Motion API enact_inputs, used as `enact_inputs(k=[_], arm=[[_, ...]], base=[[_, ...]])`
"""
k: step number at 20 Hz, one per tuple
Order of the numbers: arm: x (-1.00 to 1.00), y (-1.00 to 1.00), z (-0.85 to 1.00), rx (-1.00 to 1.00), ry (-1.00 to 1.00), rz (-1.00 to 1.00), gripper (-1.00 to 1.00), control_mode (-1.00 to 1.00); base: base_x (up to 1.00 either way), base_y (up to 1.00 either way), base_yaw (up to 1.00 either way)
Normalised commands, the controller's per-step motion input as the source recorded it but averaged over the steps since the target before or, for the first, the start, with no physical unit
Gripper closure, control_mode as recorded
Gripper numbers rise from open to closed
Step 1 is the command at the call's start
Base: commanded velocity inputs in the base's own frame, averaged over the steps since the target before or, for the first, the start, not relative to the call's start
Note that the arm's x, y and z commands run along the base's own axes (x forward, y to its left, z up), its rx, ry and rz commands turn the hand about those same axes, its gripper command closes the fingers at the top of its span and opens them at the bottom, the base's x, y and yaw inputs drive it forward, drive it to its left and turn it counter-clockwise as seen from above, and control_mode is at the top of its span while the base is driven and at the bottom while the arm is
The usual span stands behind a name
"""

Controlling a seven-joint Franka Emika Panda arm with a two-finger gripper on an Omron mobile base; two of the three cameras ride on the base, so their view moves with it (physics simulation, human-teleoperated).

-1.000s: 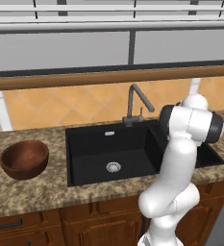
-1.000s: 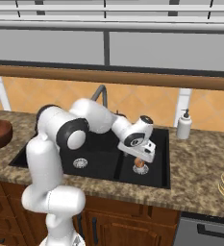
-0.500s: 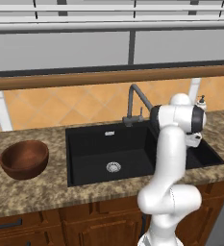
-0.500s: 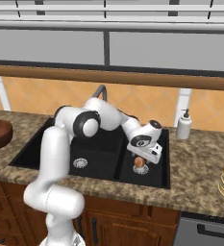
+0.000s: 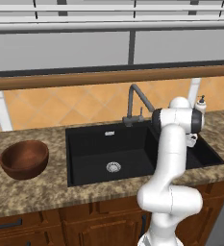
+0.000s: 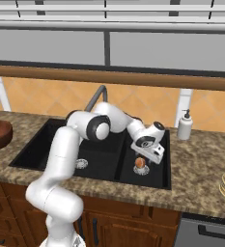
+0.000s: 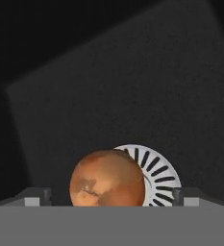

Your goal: Pick the onion from the sink and place it in the bowl. Then pick the bowl and place it in the microwave. Then close the microwave door and press the start button.

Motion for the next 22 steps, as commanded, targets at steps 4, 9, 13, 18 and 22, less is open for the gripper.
enact_inputs(k=[4, 9, 13, 18, 22], arm=[[-0.42, 0.19, -0.27, -0.01, -0.05, 0.0, -1.0, -1.0], [-0.03, 0.32, -0.08, 0.0, 0.0, 0.0, -1.0, -1.0], [0.0, 0.21, -0.04, 0.0, -0.02, 0.0, -1.0, -1.0], [0.0, 0.0, -0.04, 0.0, -0.03, 0.0, -1.0, -1.0], [0.0, -0.19, -0.06, 0.0, -0.01, 0.0, -1.0, -1.0]], base=[[0.0, 0.0, 0.0], [0.0, 0.0, 0.0], [0.0, 0.0, 0.0], [0.0, 0.0, 0.0], [0.0, 0.0, 0.0]])
